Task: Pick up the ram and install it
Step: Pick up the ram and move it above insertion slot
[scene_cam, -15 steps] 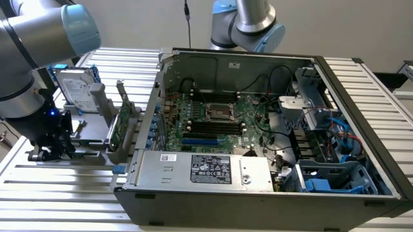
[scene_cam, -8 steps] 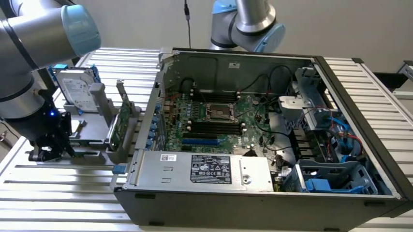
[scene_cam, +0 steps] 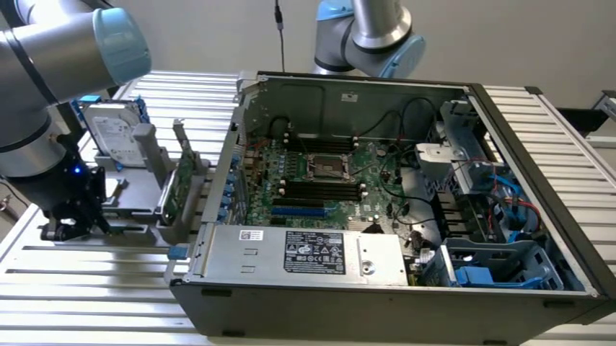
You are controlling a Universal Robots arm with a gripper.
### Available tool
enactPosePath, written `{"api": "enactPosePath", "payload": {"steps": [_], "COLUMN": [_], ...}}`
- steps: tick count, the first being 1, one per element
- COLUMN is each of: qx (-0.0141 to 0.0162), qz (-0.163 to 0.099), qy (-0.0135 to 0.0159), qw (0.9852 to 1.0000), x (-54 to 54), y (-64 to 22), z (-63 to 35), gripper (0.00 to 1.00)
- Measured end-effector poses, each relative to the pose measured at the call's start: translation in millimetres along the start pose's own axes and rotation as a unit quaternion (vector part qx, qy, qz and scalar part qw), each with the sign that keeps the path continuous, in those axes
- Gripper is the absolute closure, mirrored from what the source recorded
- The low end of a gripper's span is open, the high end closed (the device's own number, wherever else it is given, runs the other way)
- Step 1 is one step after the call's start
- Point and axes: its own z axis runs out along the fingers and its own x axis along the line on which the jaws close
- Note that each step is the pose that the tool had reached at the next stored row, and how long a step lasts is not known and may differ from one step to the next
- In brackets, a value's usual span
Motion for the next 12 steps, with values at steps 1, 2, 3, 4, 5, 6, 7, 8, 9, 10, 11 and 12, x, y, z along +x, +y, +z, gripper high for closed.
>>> {"api": "enactPosePath", "payload": {"steps": [1,2,3,4,5,6,7,8,9,10,11,12], "qx": [-0.0011,-0.0022,-0.0032,-0.0041,-0.0051,-0.006,-0.0069,-0.0076,-0.0083,-0.009,-0.0097,-0.0104], "qz": [0.001,0.002,0.003,0.004,0.005,0.006,0.006,0.007,0.008,0.008,0.009,0.009], "qy": [0.0,-0.0001,-0.0001,-0.0001,-0.0001,-0.0001,-0.0002,-0.0002,-0.0002,-0.0002,-0.0002,-0.0002], "qw": [1.0,1.0,1.0,1.0,1.0,1.0,1.0,0.9999,0.9999,0.9999,0.9999,0.9999], "x": [0.0,0.1,0.1,0.1,0.1,0.1,0.0,0.0,0.0,0.0,-0.1,-0.1], "y": [0.0,0.0,-0.1,-0.2,-0.2,-0.4,-0.5,-0.6,-0.9,-1.2,-1.4,-1.7], "z": [-0.4,-0.7,-1.0,-1.3,-1.7,-2.1,-2.4,-2.7,-3.2,-3.6,-4.1,-4.7], "gripper": [0.86,0.86,0.86,0.86,0.86,0.86,0.86,0.86,0.86,0.86,0.86,0.86]}}
